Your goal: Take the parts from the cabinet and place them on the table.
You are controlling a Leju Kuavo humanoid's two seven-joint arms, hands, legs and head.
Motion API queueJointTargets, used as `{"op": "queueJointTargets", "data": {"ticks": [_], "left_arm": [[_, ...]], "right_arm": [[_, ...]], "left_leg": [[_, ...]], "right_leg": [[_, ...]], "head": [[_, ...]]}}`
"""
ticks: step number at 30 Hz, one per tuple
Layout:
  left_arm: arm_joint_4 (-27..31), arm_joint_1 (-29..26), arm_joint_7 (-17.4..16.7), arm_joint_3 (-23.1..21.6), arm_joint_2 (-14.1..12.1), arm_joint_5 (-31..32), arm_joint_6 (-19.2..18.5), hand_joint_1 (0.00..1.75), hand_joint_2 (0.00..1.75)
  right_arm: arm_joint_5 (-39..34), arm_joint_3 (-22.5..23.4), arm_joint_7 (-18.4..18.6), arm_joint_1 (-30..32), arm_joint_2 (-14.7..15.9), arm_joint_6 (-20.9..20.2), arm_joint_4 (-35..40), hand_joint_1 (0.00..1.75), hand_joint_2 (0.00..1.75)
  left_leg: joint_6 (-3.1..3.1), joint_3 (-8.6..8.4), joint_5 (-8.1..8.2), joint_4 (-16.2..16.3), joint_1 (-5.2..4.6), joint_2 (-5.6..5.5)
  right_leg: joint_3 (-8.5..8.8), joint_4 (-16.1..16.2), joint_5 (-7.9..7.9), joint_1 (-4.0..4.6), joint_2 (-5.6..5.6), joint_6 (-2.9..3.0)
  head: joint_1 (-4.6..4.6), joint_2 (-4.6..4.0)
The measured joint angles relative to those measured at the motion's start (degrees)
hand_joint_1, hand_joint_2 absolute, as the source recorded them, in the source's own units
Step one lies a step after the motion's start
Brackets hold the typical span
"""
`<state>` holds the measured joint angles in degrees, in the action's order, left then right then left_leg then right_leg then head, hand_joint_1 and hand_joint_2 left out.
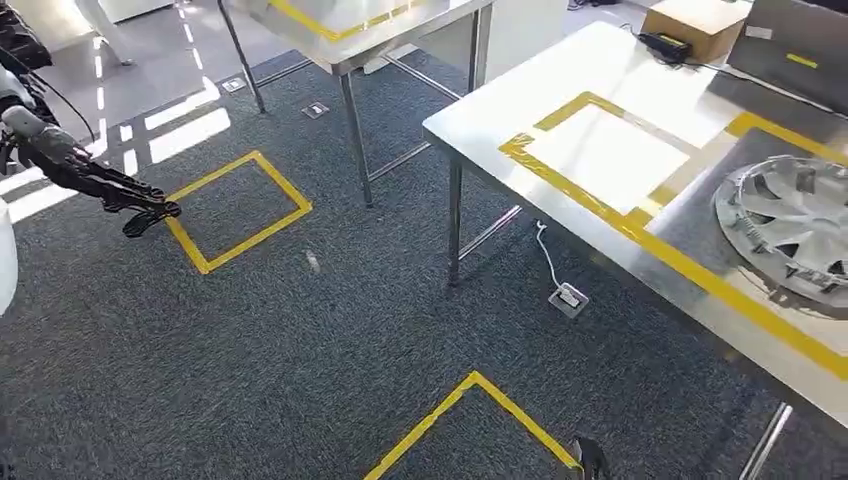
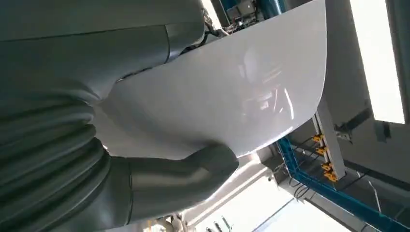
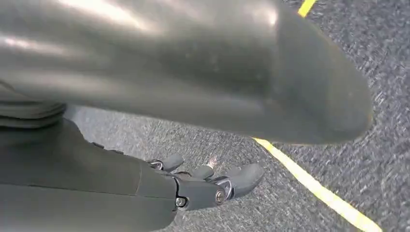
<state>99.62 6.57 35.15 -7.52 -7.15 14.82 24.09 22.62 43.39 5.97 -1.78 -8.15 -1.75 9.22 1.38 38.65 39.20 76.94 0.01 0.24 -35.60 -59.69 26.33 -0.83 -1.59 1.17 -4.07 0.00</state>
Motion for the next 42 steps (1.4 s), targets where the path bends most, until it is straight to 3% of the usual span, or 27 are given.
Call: {"op": "queueJointTargets", "data": {"ticks": [2, 3, 4, 5, 7, 9, 10, 12, 14, 16, 18, 19, 20, 21, 25, 26, 27, 28, 30, 31, 32, 34, 35, 36, 40, 41, 42], "left_arm": [[-0.24, -0.09, 0.0, 0.0, 0.0, 0.0, 0.0, 1.75, 1.75], [-0.28, -0.07, 0.0, 0.0, -0.02, 0.0, 0.0, 1.75, 1.75], [-0.26, -0.02, 0.0, 0.0, -0.04, 0.0, 0.0, 1.75, 1.75], [-0.28, 0.01, 0.02, 0.0, -0.13, 0.0, 0.0, 1.75, 1.75], [-0.31, 0.08, 0.02, 0.02, -0.17, -0.02, 0.0, 1.75, 1.75], [-0.33, 0.59, 0.02, 0.0, -0.13, -0.09, 0.0, 1.75, 1.75], [-0.35, 0.87, 0.04, 0.0, -0.09, -0.15, 0.0, 1.75, 1.75], [-0.52, 1.29, 0.13, 0.0, -0.04, -0.22, -0.13, 1.75, 1.75], [-0.92, 1.29, 0.15, 0.02, -0.11, -0.39, -0.15, 1.75, 1.75], [-1.31, 1.35, 0.17, 0.0, -0.09, -0.48, -0.26, 1.75, 1.75], [-1.66, 1.6, 0.17, 0.0, -0.09, -0.59, -0.24, 1.75, 1.75], [-1.75, 1.83, 0.17, 0.0, -0.09, -0.78, -0.26, 1.75, 1.75], [-1.75, 2.1, 0.15, 0.02, -0.11, -0.98, -0.22, 1.75, 1.75], [-1.73, 2.32, 0.05, 0.21, -0.31, -1.07, -0.04, 1.75, 1.75], [-1.4, 2.56, -0.02, 1.12, -0.5, -1.2, 0.74, 1.75, 1.75], [-1.22, 2.54, -0.07, 1.31, -0.61, -1.22, 0.81, 1.75, 1.75], [-1.18, 2.53, -0.04, 1.62, -0.72, -1.29, 0.99, 1.75, 1.75], [-1.18, 2.44, -0.07, 1.97, -1.01, -1.36, 1.01, 1.75, 1.75], [-1.31, 2.22, -0.2, 2.36, -1.14, -1.4, 1.03, 1.75, 1.75], [-1.4, 2.21, -0.17, 2.43, -1.14, -1.4, 1.03, 1.75, 1.75], [-1.53, 2.22, -0.15, 2.43, -1.16, -1.4, 1.03, 1.75, 1.75], [-1.75, 2.33, -0.15, 2.43, -1.16, -1.38, 1.03, 1.75, 1.75], [-1.79, 2.49, -0.13, 2.43, -1.18, -1.38, 1.01, 1.75, 1.75], [-1.94, 2.57, -0.04, 2.43, -1.25, -1.36, 1.03, 1.75, 1.75], [-2.29, 2.85, -0.04, 2.43, -1.33, -1.35, 1.03, 1.75, 1.75], [-2.38, 3.15, -0.02, 2.43, -1.33, -1.35, 1.03, 1.75, 1.75], [-2.51, 3.22, 0.0, 2.43, -1.33, -1.36, 1.01, 1.75, 1.75]], "right_arm": [[0.0, 0.0, 0.02, 0.13, 0.0, 0.0, 0.0, 0.0, 0.0], [0.0, 0.0, 0.0, 0.11, 0.0, 0.0, 0.0, 0.0, 0.0], [0.0, 0.0, 0.0, 0.08, -0.04, 0.0, 0.0, 0.0, 0.0], [0.0, 0.0, 0.0, 0.05, -0.11, 0.0, 0.0, 0.0, 0.0], [0.0, 0.0, 0.02, -0.03, -0.11, 0.0, -0.02, 0.0, 0.0], [0.0, 0.0, 0.02, 0.32, -0.15, 0.0, -0.02, 0.0, 0.0], [-0.02, 0.0, 0.02, 0.39, -0.17, 0.0, -0.02, 0.0, 0.0], [-0.04, 0.0, 0.09, 0.37, -0.28, 0.02, 0.0, 0.0, 0.0], [-0.04, 0.0, 0.04, 0.14, -0.26, 0.04, 0.0, 0.0, 0.0], [-0.02, 0.0, 0.04, 0.2, -0.26, 0.04, -0.02, 0.0, 0.0], [-0.02, 0.0, 0.04, 0.31, -0.26, 0.04, 0.0, 0.0, 0.0], [-0.02, 0.0, 0.04, 0.29, -0.24, 0.04, 0.0, 0.0, 0.0], [0.02, 0.0, 0.02, 0.18, -0.22, 0.04, 0.0, 0.0, 0.0], [0.04, 0.0, 0.0, 0.12, -0.22, -0.04, 0.0, 0.0, 0.0], [0.55, 0.0, 0.0, 0.34, -0.2, -0.02, 0.0, 0.0, 0.0], [0.59, 0.0, 0.0, 0.46, -0.2, -0.02, 0.0, 0.0, 0.0], [0.63, 0.0, 0.0, 0.37, -0.17, -0.04, 0.0, 0.0, 0.0], [0.63, 0.0, -0.02, 0.25, -0.17, -0.04, 0.0, 0.0, 0.0], [0.68, 0.0, 0.0, 0.16, -0.17, -0.02, 0.0, 0.0, 0.0], [0.7, 0.0, 0.0, 0.19, -0.17, -0.02, 0.0, 0.0, 0.0], [0.7, 0.0, 0.02, 0.23, -0.17, -0.02, 0.0, 0.0, 0.0], [0.72, 0.0, 0.02, 0.19, -0.17, -0.04, 0.0, 0.0, 0.0], [0.72, 0.0, 0.0, 0.15, -0.17, -0.04, 0.0, 0.0, 0.0], [0.72, 0.0, 0.0, 0.03, -0.17, -0.11, 0.0, 0.0, 0.0], [0.72, 0.0, 0.0, 0.41, -0.17, -0.13, 0.0, 0.0, 0.0], [0.72, -0.02, 0.0, 0.51, -0.2, -0.15, 0.0, 0.0, 0.0], [0.72, 0.0, 0.02, 0.53, -0.28, -0.15, -0.02, 0.0, 0.0]], "left_leg": [[-0.41, -1.31, -3.14, -3.04, -0.01, -0.21], [-0.75, -3.89, -6.35, -8.59, 0.0, -0.81], [-1.01, -6.47, -8.96, -14.11, 0.02, -2.47], [-1.33, -7.71, -9.03, -17.15, 0.03, -5.35], [-1.37, -7.65, -9.18, -17.72, -0.35, -4.57], [-2.09, -7.92, -9.54, -17.83, -0.66, -3.4], [-2.7, -8.16, -10.26, -18.83, 0.02, -2.55], [-3.42, -8.06, -10.62, -19.14, -0.28, -0.95], [-3.49, -7.77, -10.63, -18.99, -0.46, 0.76], [-3.5, -7.46, -10.61, -18.74, -0.47, 2.48], [-3.32, -7.35, -10.47, -18.54, -0.43, 3.87], [-3.11, -7.36, -10.32, -18.31, -0.39, 4.52], [-2.82, -7.39, -10.1, -17.94, -0.52, 5.12], [-2.44, -7.13, -9.76, -17.73, -0.9, 5.51], [-1.28, -7.83, -9.83, -18.14, -0.8, 7.21], [-0.84, -7.5, -9.06, -17.33, -0.41, 5.13], [-0.5, -6.2, -6.73, -14.21, -0.26, 2.0], [-0.29, -4.48, -4.59, -10.26, -0.12, 0.72], [-0.04, -0.48, -1.19, -1.76, 0.04, 0.01], [-0.03, 0.26, -1.34, -0.33, 0.05, -0.01], [-0.13, -0.56, -3.09, -2.09, 0.08, -0.09], [-0.45, -5.12, -8.12, -11.16, 0.28, -1.01], [-0.57, -7.6, -10.03, -16.19, 0.49, -3.26], [-0.64, -8.19, -9.04, -17.93, 0.36, -5.17], [-2.06, -8.0, -10.07, -18.18, 0.08, -2.47], [-2.61, -7.98, -10.54, -18.62, 0.34, -1.55], [-2.97, -7.86, -10.75, -18.76, 0.19, -0.98]], "right_leg": [[0.02, -0.01, -0.11, 0.04, -1.5, -0.15], [0.08, -0.02, -0.21, 0.01, -2.43, -0.3], [0.12, -0.02, -0.32, -0.1, -3.16, -0.47], [-0.01, -0.03, -0.49, -0.19, -3.79, -0.78], [-0.64, 0.02, -0.95, -0.36, -5.04, -1.61], [-0.84, 0.61, -1.56, -0.67, -6.35, -2.54], [-1.02, 0.37, -1.54, -0.63, -6.32, -2.7], [-3.15, -4.04, 1.96, -0.13, -0.83, -2.51], [-7.07, -12.89, 6.16, -0.05, 0.71, -2.87], [-8.35, -16.44, 6.63, -0.06, 0.91, -3.09], [-4.34, -9.69, 3.18, -0.1, 1.65, -3.15], [-0.95, -4.06, 1.16, -0.07, 2.79, -3.09], [1.26, 0.24, 0.91, 0.05, 4.98, -2.83], [1.23, 0.31, 0.63, 0.29, 5.2, -2.41], [1.01, 0.75, 0.0, 0.31, 2.8, -0.77], [1.15, 0.99, -0.24, 0.03, 2.44, -0.46], [1.04, 1.05, -0.39, -0.09, 2.08, -0.19], [0.93, 1.04, -0.46, -0.12, 1.53, -0.08], [0.63, 1.01, -0.62, -0.03, 0.29, 0.04], [0.51, 0.97, -0.73, -0.02, -0.4, -0.04], [0.46, 0.92, -0.84, -0.03, -1.19, -0.2], [0.45, 0.82, -1.04, -0.1, -2.7, -0.52], [0.35, 0.74, -1.17, -0.18, -3.33, -0.73], [0.01, 0.56, -1.35, 0.03, -3.95, -1.19], [-0.93, 1.21, -2.54, -0.37, -6.41, -2.95], [-1.09, 0.77, -2.21, -0.54, -5.6, -2.98], [-2.18, -1.45, -0.2, 0.04, -2.32, -3.0]], "head": [[0.02, 0.0], [0.02, 0.0], [0.02, 0.0], [0.0, 0.0], [-0.04, 0.0], [-0.02, 0.0], [-0.07, 0.0], [-0.37, 0.0], [-0.48, 0.0], [-0.52, 0.0], [-0.5, 0.0], [-0.5, 0.0], [-0.5, 0.0], [-0.48, 0.0], [-0.37, 0.0], [-0.33, 0.0], [0.07, 0.0], [0.04, 0.0], [0.11, 0.0], [0.04, 0.0], [0.11, 0.0], [0.09, 0.0], [0.09, 0.0], [0.07, 0.0], [0.07, 0.0], [0.09, 0.0], [-0.43, 0.0]]}}
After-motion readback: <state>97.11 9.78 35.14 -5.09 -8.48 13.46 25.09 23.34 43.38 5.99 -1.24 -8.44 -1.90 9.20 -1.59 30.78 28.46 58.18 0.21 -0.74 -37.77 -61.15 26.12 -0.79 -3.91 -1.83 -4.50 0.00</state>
